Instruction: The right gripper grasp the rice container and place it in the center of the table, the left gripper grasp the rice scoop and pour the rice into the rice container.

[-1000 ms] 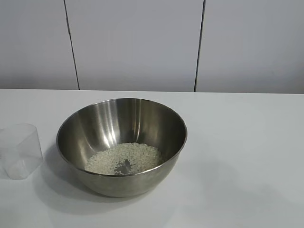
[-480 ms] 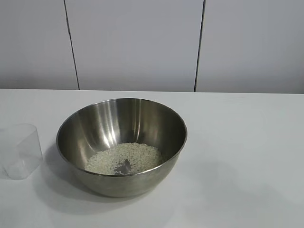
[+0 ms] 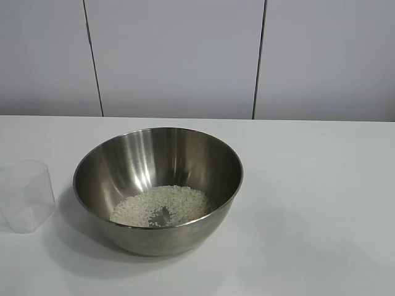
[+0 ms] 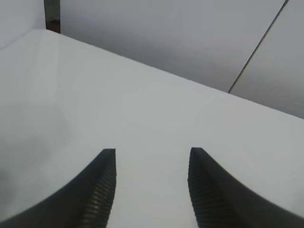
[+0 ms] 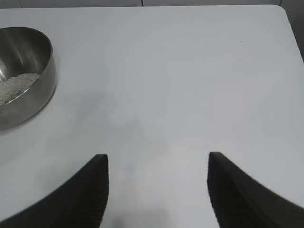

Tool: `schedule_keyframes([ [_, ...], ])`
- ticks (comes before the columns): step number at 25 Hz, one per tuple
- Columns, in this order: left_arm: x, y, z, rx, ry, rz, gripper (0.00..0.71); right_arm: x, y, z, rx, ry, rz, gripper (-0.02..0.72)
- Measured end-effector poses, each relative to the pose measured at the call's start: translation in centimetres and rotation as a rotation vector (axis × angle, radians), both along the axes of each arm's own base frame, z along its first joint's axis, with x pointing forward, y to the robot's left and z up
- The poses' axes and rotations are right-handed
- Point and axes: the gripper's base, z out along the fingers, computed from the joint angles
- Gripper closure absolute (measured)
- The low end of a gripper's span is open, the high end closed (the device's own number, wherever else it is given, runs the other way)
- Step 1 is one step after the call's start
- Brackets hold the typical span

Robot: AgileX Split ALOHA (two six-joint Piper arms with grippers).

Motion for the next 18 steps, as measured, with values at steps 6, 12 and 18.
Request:
schedule_keyframes([
  [6,-4.3,-3.2,7.4,0.153,-0.180,-0.015,0.360,0.0,0.0,0.0,0.000,0.000,0.000,0.282],
  [12,-11.0,-6.5,14.3,0.271,-0.291,0.017,0.360,0.0,0.0,0.0,0.000,0.000,0.000,0.282],
  [18,-19.1,-6.3,17.0,0.392,-0.232,0.010,0.360,0.0,0.0,0.0,0.000,0.000,0.000,0.282],
])
